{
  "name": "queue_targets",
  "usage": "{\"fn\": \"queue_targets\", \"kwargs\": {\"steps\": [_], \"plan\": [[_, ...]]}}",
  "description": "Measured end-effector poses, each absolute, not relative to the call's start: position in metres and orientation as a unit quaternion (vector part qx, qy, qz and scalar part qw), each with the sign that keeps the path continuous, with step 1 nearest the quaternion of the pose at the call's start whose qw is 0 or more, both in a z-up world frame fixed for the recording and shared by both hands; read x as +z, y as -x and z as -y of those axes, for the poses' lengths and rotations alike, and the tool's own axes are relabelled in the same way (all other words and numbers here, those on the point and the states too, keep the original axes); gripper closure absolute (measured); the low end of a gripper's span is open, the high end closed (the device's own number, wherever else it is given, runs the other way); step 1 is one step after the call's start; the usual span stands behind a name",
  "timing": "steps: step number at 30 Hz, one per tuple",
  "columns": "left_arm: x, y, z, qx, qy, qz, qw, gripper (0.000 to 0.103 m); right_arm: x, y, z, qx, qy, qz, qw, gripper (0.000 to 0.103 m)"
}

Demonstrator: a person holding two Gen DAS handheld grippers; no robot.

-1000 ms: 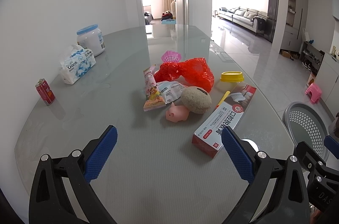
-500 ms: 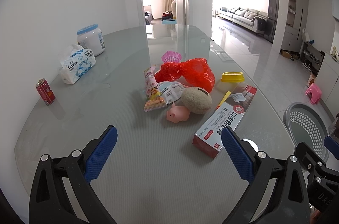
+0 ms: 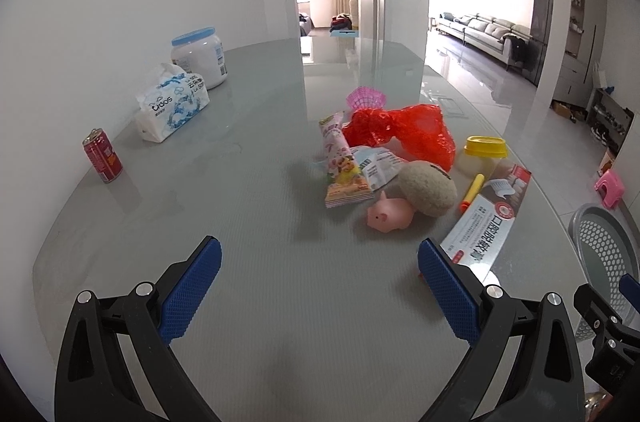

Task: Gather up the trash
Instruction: 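Reach the right tool to the red-and-white toothpaste box and close on it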

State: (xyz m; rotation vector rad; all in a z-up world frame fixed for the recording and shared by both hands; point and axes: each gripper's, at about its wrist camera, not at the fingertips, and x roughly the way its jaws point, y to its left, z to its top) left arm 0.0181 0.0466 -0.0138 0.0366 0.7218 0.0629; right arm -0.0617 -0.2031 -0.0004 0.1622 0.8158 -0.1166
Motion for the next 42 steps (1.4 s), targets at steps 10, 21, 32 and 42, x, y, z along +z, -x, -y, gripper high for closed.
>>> {"fn": "queue_targets", "kwargs": {"steps": [10,21,32,42], "plan": [[-0.026,-0.035,-0.081,0.055,-0.002,-0.363,0.930,0.006,-0.019,0.016,0.157,-0.025,-0.044,-0.419,0.907,0.008],[-0.038,-0.045,-0.093,0.054,0.010,-0.375,0.925,0.006,-0.040,-0.004,0.127,-0.020,-0.005,-0.446,0.895,0.008],[-0.040,-0.044,-0.082,0.046,0.008,-0.378,0.925,0.006,-0.044,0.003,0.159,-0.058,-0.024,-0.447,0.892,0.008],[-0.038,-0.043,-0.067,0.035,-0.001,-0.378,0.925,0.006,-0.046,0.014,0.206,-0.117,-0.046,-0.444,0.887,0.008]]}}
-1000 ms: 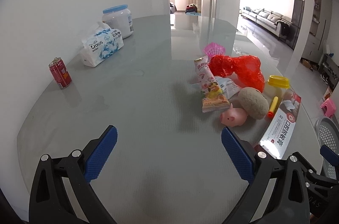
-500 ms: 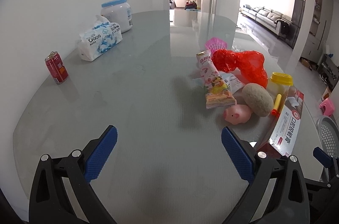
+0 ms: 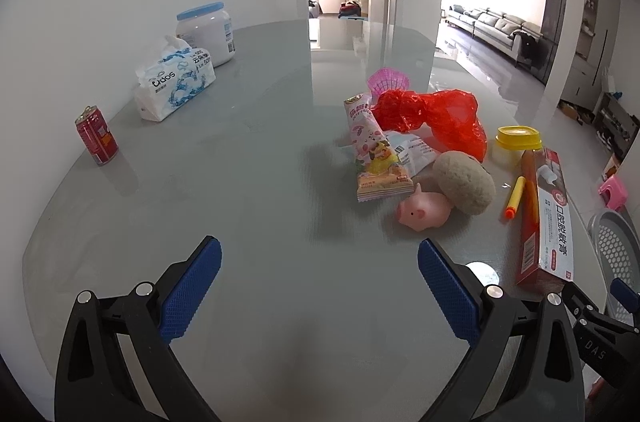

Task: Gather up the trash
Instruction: 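Reach the right tool to the red-and-white toothpaste box and close on it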

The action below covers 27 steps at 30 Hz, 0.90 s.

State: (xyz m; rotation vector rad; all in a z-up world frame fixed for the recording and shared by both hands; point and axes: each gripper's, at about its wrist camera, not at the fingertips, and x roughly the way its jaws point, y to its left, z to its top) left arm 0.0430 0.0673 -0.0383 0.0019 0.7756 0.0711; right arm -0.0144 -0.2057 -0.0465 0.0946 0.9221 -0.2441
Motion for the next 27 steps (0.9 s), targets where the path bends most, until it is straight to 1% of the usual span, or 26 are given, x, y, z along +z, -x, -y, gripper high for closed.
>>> {"fn": "queue_targets", "kwargs": {"steps": [5,11,17,24,27], "plan": [[-0.039,-0.044,-0.061,0.030,-0.003,-0.379,0.925,0.006,-0.046,0.020,0.229,-0.141,-0.057,-0.443,0.884,0.008],[-0.042,-0.047,-0.055,0.023,-0.005,-0.382,0.924,0.006,-0.029,0.025,0.230,-0.124,-0.073,-0.428,0.892,0.008],[-0.044,-0.052,-0.051,0.015,-0.005,-0.382,0.924,0.006,-0.024,-0.003,0.221,-0.103,-0.093,-0.432,0.891,0.008],[-0.046,-0.058,-0.051,0.010,-0.002,-0.384,0.923,0.006,-0.040,-0.047,0.211,-0.109,-0.100,-0.459,0.876,0.008],[-0.047,-0.060,-0.052,0.009,0.002,-0.386,0.923,0.006,-0.042,-0.056,0.210,-0.112,-0.106,-0.457,0.876,0.008]]}}
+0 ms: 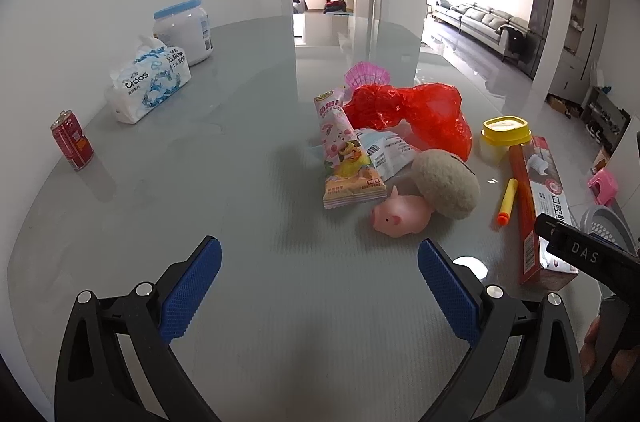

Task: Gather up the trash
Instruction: 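Reach the right tool to the red-and-white toothpaste box and close on it, then grasp the pink snack bag with the left tool while the right tool holds the box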

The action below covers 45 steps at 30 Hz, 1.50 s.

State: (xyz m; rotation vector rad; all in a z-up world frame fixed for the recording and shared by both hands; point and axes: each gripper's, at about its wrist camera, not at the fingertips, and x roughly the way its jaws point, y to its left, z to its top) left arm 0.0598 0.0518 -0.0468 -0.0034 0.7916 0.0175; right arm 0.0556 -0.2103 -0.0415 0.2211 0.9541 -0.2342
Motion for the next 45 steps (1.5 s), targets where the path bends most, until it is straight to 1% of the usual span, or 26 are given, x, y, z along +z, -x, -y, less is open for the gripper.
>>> {"fn": "queue_targets", "kwargs": {"steps": [7,13,22,24,25,26,27,29,37,45], "plan": [[-0.050,-0.063,-0.056,0.011,0.010,-0.388,0.921,0.006,-0.038,-0.061,0.204,-0.112,-0.102,-0.458,0.876,0.009],[-0.052,-0.065,-0.057,0.009,0.011,-0.392,0.920,0.006,-0.049,-0.072,0.205,-0.125,-0.094,-0.473,0.867,0.009],[-0.052,-0.080,-0.071,0.011,0.033,-0.398,0.917,0.006,-0.056,-0.070,0.210,-0.120,-0.081,-0.470,0.871,0.010],[-0.049,-0.087,-0.073,0.010,0.039,-0.396,0.918,0.006,-0.055,-0.067,0.208,-0.114,-0.081,-0.466,0.873,0.019],[-0.048,-0.091,-0.074,0.011,0.039,-0.395,0.918,0.006,-0.055,-0.066,0.207,-0.110,-0.082,-0.467,0.874,0.028],[-0.046,-0.095,-0.073,0.012,0.037,-0.392,0.919,0.006,-0.056,-0.065,0.206,-0.108,-0.082,-0.468,0.873,0.033],[-0.045,-0.099,-0.072,0.012,0.034,-0.390,0.920,0.006,-0.056,-0.065,0.205,-0.104,-0.081,-0.469,0.873,0.035],[-0.042,-0.109,-0.070,0.014,0.028,-0.390,0.920,0.006,-0.058,-0.064,0.205,-0.091,-0.079,-0.473,0.873,0.045],[-0.044,-0.138,-0.070,0.019,0.039,-0.399,0.916,0.006,-0.056,-0.054,0.201,-0.063,-0.065,-0.464,0.881,0.049],[-0.051,-0.158,-0.067,0.024,0.029,-0.405,0.914,0.006,-0.053,-0.033,0.197,-0.027,-0.064,-0.461,0.885,0.050]]}}
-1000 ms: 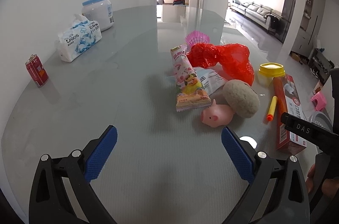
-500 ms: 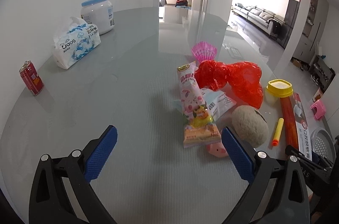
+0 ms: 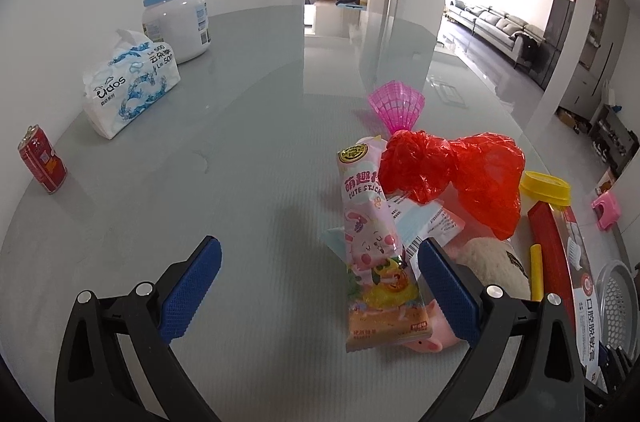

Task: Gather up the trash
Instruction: 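Grasp the pink snack bag with the left tool while the right tool holds the box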

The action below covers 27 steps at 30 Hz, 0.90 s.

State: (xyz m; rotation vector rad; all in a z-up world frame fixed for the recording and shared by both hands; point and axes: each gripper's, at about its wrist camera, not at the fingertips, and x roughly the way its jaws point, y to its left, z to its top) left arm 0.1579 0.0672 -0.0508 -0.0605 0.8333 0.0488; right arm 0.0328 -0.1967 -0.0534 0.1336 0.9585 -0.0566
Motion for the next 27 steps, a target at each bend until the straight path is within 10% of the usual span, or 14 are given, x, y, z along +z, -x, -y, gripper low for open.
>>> {"fn": "queue_targets", "kwargs": {"steps": [5,15,27], "plan": [[-0.054,-0.163,-0.066,0.023,0.022,-0.400,0.916,0.009,-0.055,-0.023,0.203,-0.022,-0.075,-0.459,0.885,0.050],[-0.062,-0.160,-0.067,-0.001,0.032,-0.411,0.911,0.072,-0.056,-0.020,0.203,-0.022,-0.081,-0.458,0.885,0.050],[-0.041,-0.119,-0.072,-0.018,0.032,-0.383,0.923,0.074,-0.048,-0.008,0.205,-0.014,-0.081,-0.449,0.890,0.051]]}}
